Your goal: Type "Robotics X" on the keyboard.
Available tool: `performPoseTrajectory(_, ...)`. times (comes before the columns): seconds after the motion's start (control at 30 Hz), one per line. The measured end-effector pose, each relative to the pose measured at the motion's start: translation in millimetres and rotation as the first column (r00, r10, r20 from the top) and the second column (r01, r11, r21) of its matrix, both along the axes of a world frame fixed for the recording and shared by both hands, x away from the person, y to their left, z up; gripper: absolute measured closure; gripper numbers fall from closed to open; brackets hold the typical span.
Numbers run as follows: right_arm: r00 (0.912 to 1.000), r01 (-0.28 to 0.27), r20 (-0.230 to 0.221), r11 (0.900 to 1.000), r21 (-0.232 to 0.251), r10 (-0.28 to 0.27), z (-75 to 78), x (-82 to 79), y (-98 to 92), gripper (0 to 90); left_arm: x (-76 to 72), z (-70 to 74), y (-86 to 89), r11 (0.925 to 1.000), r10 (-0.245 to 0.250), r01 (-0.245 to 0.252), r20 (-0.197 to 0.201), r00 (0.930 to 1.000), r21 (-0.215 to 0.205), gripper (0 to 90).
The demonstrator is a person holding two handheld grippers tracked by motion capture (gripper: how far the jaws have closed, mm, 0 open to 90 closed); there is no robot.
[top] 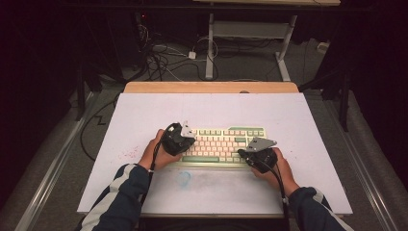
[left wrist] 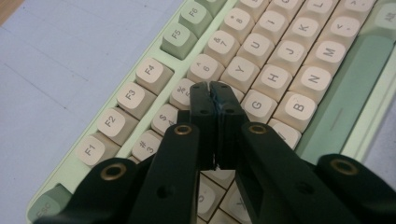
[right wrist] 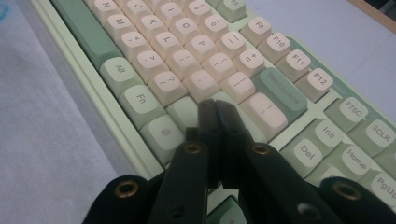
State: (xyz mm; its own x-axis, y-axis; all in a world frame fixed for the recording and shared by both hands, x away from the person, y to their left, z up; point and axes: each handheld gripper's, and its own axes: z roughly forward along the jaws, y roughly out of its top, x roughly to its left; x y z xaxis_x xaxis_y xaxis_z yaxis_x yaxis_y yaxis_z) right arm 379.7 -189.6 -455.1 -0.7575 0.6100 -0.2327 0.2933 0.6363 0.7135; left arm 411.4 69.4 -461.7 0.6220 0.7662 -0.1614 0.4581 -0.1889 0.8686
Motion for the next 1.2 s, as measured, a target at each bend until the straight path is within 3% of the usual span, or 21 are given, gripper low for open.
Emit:
performPoseTrajectory(0.2,1.0000,-0.001,0.004,1.000,-0.007,0.001,0.1,-0.6,0.6,90.0,2.7,-3.9,-2.4,0.9999,0.006,-0.006,0.009,0.9999,0.013,85.6)
performPoseTrajectory(0.37,1.0000,-0.002,0.005,1.000,-0.008,0.002,0.1,-0.7,0.6,90.0,0.2,5.0,0.9,0.9997,0.008,-0.007,0.048,0.9988,-0.024,85.4)
performPoseTrajectory(0.73,0.9999,-0.006,0.008,1.000,-0.014,0.006,0.6,-1.4,0.6,90.0,-5.7,14.4,7.2,0.9975,0.005,0.001,0.071,0.9974,-0.071,79.9)
performPoseTrajectory(0.8,1.0000,-0.003,0.006,1.000,-0.011,0.003,0.9,-1.6,0.5,90.0,-6.9,16.5,8.4,0.9970,0.012,-0.006,0.080,0.9967,-0.078,68.9)
performPoseTrajectory(0.87,1.0000,-0.004,0.005,1.000,-0.010,0.004,1.1,-1.7,0.2,90.0,-8.9,18.3,10.1,0.9962,0.010,-0.003,0.081,0.9967,-0.087,64.8)
performPoseTrajectory(1.1,0.9999,-0.012,0.012,1.000,0.008,0.012,6.2,-3.9,-3.1,90.0,-20.4,23.0,21.5,0.9922,0.048,-0.030,0.151,0.9874,-0.121,31.5)
performPoseTrajectory(1.2,0.9998,-0.017,0.010,1.000,0.007,0.017,7.2,-5.3,-3.9,90.0,-27.3,24.0,27.7,0.9898,0.045,-0.022,0.163,0.9857,-0.141,26.7)
